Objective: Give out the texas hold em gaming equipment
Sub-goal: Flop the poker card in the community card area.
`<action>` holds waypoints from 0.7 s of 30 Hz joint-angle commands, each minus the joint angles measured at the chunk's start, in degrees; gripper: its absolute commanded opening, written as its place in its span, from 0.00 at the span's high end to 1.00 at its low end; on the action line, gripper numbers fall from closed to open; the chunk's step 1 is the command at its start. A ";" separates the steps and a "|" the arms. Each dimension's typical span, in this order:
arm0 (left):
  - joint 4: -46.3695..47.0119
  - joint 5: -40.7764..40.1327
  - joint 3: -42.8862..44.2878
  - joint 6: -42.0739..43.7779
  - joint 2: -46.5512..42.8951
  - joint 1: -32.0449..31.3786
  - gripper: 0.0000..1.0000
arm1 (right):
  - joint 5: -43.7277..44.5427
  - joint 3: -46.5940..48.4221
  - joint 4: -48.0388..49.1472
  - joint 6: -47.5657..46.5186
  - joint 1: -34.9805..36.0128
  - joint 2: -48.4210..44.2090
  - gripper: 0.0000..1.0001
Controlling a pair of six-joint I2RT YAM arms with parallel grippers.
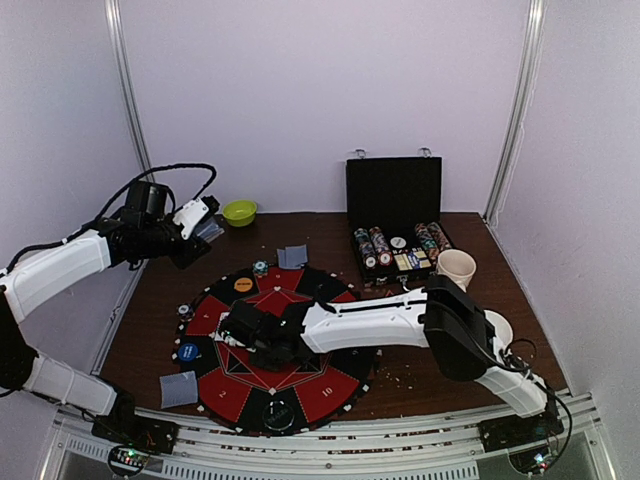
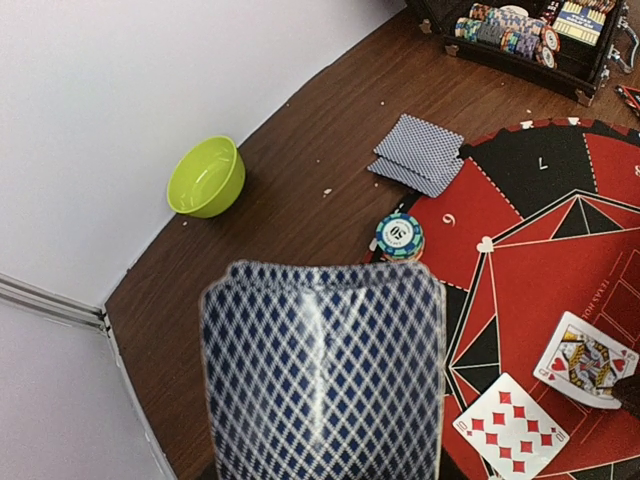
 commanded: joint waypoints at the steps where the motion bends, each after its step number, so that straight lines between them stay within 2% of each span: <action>1: 2.88 0.24 1.28 -0.39 -1.15 0.64 0.62 | -10.58 5.62 -4.19 6.06 -1.11 5.58 1.00; 7: 2.84 1.22 1.30 -0.56 -1.73 0.64 0.62 | -6.38 13.12 -7.19 11.37 -1.21 9.39 1.00; 15: 2.79 1.71 1.30 -0.47 -1.83 0.64 0.62 | -4.59 13.26 -7.18 14.97 -1.73 9.45 1.00; 21: 2.79 2.13 1.29 -0.47 -1.76 0.65 0.62 | -3.61 14.48 -6.94 13.54 -2.39 10.75 1.00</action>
